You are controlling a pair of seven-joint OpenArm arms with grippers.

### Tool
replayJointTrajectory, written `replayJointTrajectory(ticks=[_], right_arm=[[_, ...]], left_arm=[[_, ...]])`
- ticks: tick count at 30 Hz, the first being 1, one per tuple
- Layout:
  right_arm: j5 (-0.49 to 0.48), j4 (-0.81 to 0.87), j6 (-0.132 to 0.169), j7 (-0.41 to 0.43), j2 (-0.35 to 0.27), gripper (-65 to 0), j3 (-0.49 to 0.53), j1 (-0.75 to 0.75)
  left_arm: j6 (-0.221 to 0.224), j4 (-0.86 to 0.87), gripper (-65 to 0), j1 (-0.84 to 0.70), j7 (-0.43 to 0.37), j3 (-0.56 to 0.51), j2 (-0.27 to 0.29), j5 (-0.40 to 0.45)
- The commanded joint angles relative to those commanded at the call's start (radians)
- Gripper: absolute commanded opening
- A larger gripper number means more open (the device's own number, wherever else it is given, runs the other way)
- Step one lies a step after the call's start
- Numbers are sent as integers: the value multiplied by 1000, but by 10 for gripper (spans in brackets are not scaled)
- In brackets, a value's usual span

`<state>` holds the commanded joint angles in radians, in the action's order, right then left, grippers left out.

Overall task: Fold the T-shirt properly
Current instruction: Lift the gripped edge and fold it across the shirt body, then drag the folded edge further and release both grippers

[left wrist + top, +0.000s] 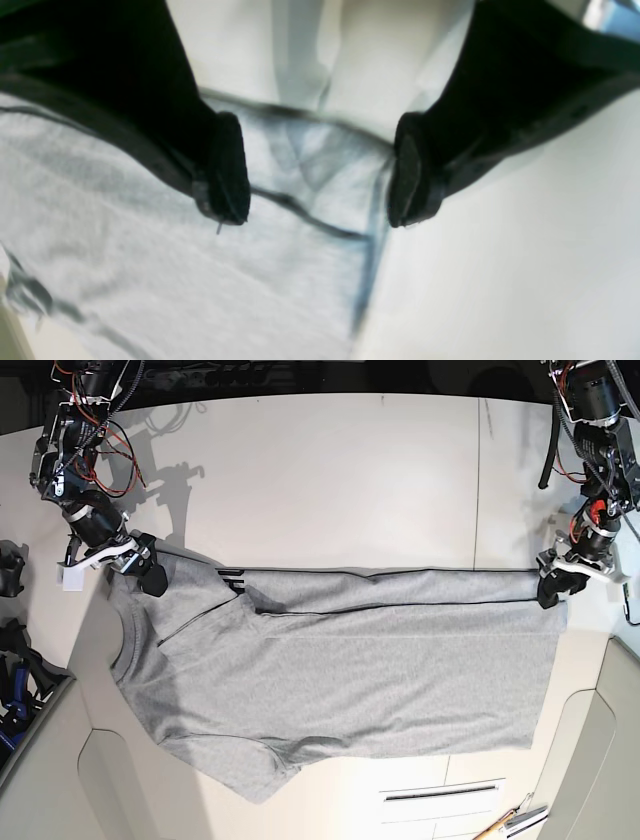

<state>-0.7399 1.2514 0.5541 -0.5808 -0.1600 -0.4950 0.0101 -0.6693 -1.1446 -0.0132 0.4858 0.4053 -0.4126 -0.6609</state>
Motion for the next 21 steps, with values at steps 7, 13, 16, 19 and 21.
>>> replayJointTrajectory(ticks=[7, 13, 16, 19, 21], right_arm=[[-1, 0, 25, 2, 0, -589, 0, 1], [-27, 8, 30, 1, 0, -650, 0, 1], [-27, 38, 31, -16, -9, -650, -1, 0], [-27, 84, 37, -72, -30, -650, -9, -3], [-28, 116, 37, -125, -48, -650, -9, -3]], left_arm=[[0, 0, -549, 2, -4, -2, -1, 0], [-9, -8, -650, 8, -1, 0, -11, 0], [-16, -51, -650, 8, 36, 0, -24, -2], [-16, -117, -650, 7, 156, 1, -39, -46], [-16, -156, -650, 6, 231, 1, -45, -79]])
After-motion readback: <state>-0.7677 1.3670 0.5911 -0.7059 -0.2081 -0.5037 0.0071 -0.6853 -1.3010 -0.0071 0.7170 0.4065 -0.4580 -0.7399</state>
